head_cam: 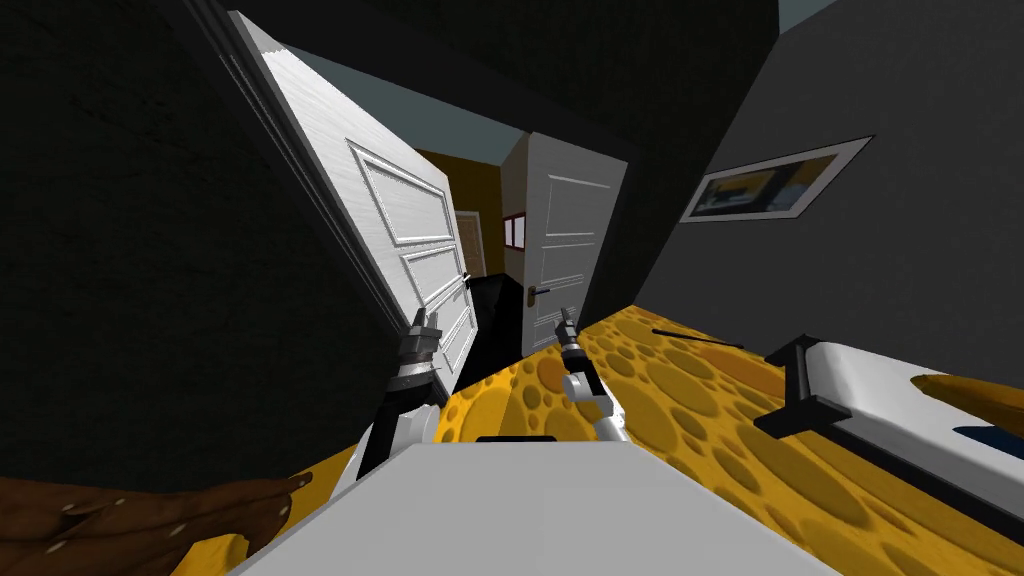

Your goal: Push the door open

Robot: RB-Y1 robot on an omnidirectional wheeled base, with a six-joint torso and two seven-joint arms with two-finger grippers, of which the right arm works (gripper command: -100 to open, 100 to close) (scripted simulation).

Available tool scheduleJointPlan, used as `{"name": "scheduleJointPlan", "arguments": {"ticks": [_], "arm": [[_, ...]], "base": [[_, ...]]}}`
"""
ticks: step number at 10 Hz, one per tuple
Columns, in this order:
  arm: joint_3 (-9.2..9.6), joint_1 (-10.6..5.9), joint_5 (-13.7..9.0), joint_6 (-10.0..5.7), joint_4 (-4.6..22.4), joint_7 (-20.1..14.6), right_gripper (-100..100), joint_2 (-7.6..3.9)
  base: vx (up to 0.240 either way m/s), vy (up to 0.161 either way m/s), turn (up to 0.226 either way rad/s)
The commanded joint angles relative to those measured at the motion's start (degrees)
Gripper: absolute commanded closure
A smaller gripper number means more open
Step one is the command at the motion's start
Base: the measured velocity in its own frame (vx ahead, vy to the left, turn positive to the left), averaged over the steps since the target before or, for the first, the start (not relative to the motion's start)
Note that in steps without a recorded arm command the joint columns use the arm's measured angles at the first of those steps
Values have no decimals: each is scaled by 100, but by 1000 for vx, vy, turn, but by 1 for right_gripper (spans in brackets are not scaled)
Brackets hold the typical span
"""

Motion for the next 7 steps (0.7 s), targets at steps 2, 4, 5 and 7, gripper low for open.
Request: {"name": "scheduleJointPlan", "arguments": {"ticks": [2, 4, 5, 7], "arm": [[42, -164, -84, 11, 305, 105, -100, 4], [67, -291, -145, 20, 526, 171, -100, 10], [80, -354, -175, 25, 636, 204, -100, 14], [106, -480, -235, 34, 857, 269, -100, 21]], "base": [[56, -128, 101], [60, -104, 107], [63, -112, 93], [49, -116, 103]]}}
